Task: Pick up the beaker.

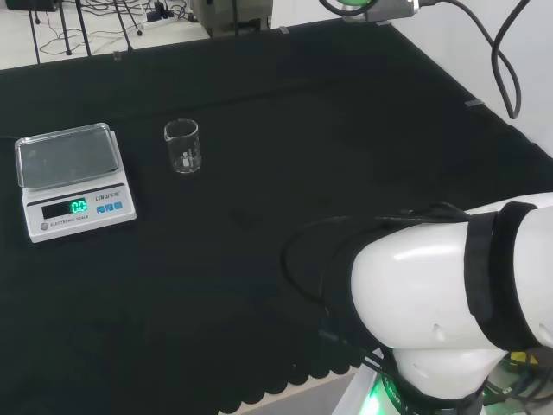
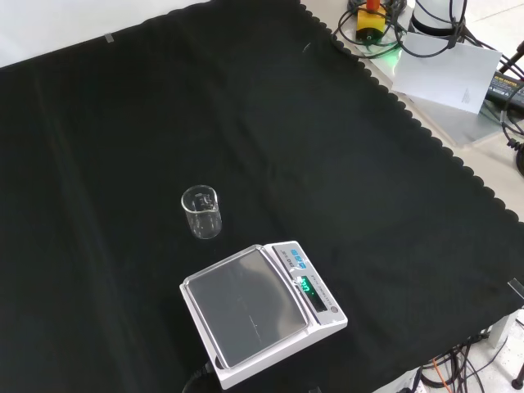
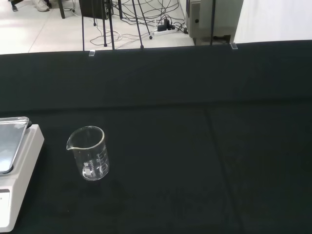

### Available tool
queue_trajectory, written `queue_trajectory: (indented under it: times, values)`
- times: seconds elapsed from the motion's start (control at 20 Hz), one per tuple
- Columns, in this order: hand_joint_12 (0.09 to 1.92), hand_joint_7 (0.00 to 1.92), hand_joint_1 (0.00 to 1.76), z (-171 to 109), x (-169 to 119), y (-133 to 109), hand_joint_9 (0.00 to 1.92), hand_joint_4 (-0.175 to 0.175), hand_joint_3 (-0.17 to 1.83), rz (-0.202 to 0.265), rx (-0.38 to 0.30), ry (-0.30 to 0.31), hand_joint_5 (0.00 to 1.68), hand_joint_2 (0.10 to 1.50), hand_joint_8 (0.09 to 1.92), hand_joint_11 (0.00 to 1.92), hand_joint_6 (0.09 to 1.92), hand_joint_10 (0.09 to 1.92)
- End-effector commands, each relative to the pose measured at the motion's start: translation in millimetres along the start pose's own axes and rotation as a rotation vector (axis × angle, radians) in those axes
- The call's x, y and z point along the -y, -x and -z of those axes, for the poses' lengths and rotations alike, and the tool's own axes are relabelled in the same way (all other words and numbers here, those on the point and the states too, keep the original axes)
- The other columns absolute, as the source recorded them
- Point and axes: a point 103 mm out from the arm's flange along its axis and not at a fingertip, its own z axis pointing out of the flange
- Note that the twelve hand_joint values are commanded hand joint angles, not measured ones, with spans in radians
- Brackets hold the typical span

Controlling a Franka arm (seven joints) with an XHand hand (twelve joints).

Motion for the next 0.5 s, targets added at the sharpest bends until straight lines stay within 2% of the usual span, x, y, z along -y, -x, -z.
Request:
queue_trajectory:
  times: [0.05,0.2,0.5]
  values:
    - [1.13,0.0,0.67,-1,-4,-4,0.06,0.016,-0.16,0.004,0.015,0.0,0.02,0.91,0.67,0.0,0.09,0.9]
    - [1.03,0.0,0.68,-6,-11,-12,0.03,0.008,-0.16,0.012,0.018,-0.008,0.03,0.92,0.65,0.0,0.09,0.89]
    - [1.01,0.0,0.69,-22,-25,-20,0.03,0.007,-0.16,0.024,0.01,-0.031,0.03,0.92,0.65,0.0,0.09,0.89]
